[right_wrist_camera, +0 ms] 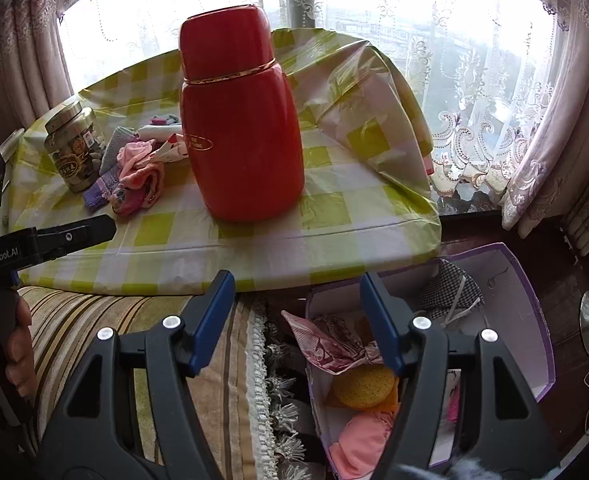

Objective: Organize soft objects
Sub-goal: 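Move both open tools back over the remaining items on the table, then grasp the pink floral coin purse with the left tool while the right tool grasps the white tube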

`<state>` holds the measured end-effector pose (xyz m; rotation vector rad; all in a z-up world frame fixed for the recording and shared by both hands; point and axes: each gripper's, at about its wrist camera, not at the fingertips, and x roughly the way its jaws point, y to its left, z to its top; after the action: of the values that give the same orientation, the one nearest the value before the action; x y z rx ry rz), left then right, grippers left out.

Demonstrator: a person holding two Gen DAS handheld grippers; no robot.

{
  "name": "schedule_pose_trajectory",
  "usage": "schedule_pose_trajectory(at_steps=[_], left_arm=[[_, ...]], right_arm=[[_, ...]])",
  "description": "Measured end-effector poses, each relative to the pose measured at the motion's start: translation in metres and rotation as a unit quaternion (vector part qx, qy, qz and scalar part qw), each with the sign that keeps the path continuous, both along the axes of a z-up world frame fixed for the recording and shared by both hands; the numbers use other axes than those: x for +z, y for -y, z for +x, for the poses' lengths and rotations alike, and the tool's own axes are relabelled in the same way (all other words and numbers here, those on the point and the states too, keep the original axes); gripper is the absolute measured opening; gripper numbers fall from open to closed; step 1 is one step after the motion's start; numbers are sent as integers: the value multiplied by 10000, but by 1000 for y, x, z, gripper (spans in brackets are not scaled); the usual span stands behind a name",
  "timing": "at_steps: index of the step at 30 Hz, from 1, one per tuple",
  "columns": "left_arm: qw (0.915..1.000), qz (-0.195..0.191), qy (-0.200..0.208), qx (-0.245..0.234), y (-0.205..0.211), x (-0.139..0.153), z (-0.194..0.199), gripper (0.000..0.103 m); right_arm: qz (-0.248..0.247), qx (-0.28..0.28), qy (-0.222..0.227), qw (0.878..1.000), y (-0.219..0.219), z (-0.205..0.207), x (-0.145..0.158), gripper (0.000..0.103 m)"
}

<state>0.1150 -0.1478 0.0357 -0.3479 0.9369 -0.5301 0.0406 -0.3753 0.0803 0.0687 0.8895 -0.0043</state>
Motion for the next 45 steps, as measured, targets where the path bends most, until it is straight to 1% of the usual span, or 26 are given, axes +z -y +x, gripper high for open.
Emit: schedule_pose_trajectory(at_steps=[8,12,16,20,21,23,28,32,36,39,42,43,44,45], left_arm=[[9985,207,-61,501,-54,-10,19,65],[9976,360,-74,595,-72,-13,30,65],[9964,578,-77,617,-78,-17,45,65],[9948,832,-111,580,-78,-22,64,66],[9941,905,-115,587,-78,-24,69,67],[9927,1037,-142,595,-78,-29,79,74],[9889,1330,-270,601,-74,-45,101,75],[9867,1507,-338,504,-67,-56,113,75],[9841,1708,-268,395,-58,-63,123,77],[9801,1941,-223,348,-51,-68,131,78],[9796,1981,-197,288,-51,-73,137,78],[9793,1992,-198,292,-51,-75,139,77],[9799,1961,-192,295,-52,-77,140,73],[9808,1918,-198,282,-53,-78,140,73]], right_arm=[[20,462,-137,9988,-37,15,-9,68],[32,644,-180,9978,-50,22,-12,69],[31,806,-206,9965,-62,28,-13,69],[55,910,-228,9956,-70,35,-15,69],[62,936,-234,9953,-72,36,-15,69],[69,991,-241,9948,-77,39,-16,69],[95,1126,-275,9932,-90,48,-18,69],[124,1240,-274,9918,-100,55,-18,69],[129,1338,-245,9906,-110,63,-17,69],[127,1447,-197,9892,-119,69,-14,69],[117,1548,-130,9878,-130,77,-9,70],[127,1578,-113,9873,-133,81,-8,71],[132,1611,-95,9868,-137,84,-6,72],[138,1660,-72,9860,-141,88,-5,72]])
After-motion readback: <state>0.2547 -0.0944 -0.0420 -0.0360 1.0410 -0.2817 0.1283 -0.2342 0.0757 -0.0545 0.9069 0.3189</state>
